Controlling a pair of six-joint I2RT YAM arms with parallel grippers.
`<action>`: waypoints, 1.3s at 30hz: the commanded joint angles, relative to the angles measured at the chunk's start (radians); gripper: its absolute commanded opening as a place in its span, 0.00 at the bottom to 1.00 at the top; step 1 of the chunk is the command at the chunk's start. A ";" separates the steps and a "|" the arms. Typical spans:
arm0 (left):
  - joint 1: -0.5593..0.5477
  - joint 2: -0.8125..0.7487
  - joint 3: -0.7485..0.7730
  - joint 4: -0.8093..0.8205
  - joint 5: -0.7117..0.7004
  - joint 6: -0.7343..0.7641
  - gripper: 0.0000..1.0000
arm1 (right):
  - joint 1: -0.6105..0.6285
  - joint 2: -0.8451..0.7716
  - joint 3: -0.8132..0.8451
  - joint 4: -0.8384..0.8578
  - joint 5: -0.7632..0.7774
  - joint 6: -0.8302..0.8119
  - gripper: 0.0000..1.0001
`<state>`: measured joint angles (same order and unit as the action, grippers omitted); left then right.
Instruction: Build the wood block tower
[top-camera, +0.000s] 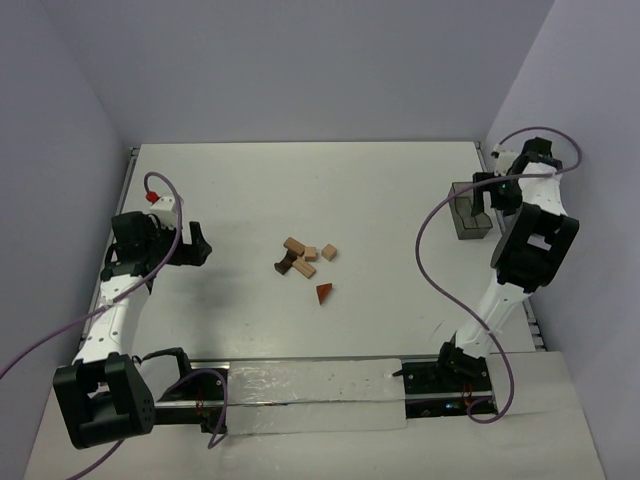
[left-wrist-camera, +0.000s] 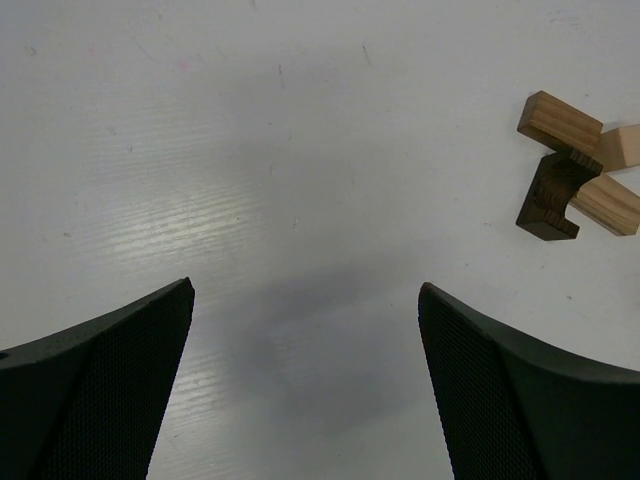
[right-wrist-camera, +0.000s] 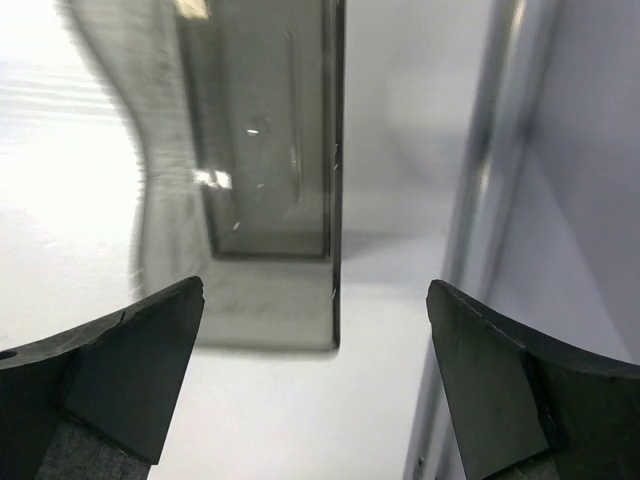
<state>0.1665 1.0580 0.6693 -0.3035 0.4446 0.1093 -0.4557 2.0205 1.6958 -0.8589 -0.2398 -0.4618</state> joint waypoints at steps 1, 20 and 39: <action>0.007 -0.041 0.039 -0.001 0.115 0.054 0.99 | 0.042 -0.210 0.108 -0.129 -0.075 -0.009 1.00; -0.278 0.124 0.209 -0.125 0.212 0.355 0.93 | 0.587 -0.739 -0.554 0.229 -0.158 0.322 1.00; -0.392 0.833 0.817 -0.549 0.447 1.224 0.77 | 0.586 -0.746 -0.752 0.318 -0.335 0.314 1.00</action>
<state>-0.2011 1.8199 1.3958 -0.7538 0.8345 1.1273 0.1303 1.3029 0.9483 -0.6071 -0.5224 -0.1625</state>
